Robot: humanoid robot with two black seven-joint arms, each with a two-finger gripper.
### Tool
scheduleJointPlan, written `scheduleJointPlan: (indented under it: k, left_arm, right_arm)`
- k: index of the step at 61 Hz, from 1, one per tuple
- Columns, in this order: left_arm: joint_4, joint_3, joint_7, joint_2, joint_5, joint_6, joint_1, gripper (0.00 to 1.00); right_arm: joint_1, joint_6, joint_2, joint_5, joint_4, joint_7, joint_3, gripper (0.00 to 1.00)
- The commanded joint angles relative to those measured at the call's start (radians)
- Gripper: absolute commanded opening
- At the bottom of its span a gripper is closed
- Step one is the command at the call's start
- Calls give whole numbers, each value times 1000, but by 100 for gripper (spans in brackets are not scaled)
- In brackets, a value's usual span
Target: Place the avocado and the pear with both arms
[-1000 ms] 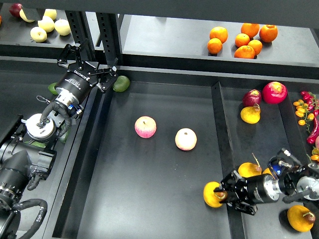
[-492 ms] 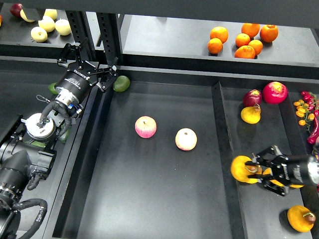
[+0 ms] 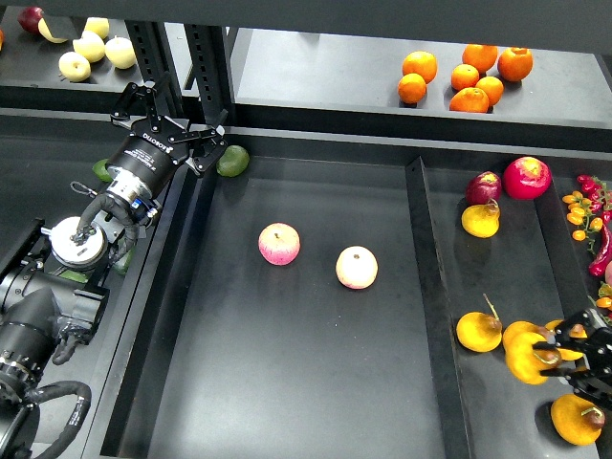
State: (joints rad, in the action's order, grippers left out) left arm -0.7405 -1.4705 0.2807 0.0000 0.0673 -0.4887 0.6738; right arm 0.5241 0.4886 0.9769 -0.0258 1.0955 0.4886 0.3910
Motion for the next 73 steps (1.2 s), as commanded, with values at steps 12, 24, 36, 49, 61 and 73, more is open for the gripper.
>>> scheduleJointPlan:
  k: [12, 24, 36, 49, 61, 73]
  left_arm:
    - [3, -7, -2, 0, 0, 0, 4, 100]
    - [1, -8, -2, 0, -1, 0, 6, 100]
    - [0, -13, -2, 0, 0, 0, 6, 100]
    - [-2, -13, -2, 0, 0, 0, 6, 100]
    - [-2, -13, -2, 0, -1, 0, 6, 100]
    - [-2, -13, -2, 0, -1, 0, 6, 100]
  right_arm:
    - [-58, 0, -1, 15, -16, 0, -14, 3]
    - [-65, 0, -29, 17, -39, 0, -17, 4]
    - [-90, 0, -96, 53, -81, 0, -12, 4]
    - [-93, 0, -167, 70, -140, 0, -12, 5]
    - [-108, 0, -193, 89, -167, 0, -3, 5]
    - [-111, 0, -213, 95, -198, 0, -1, 5]
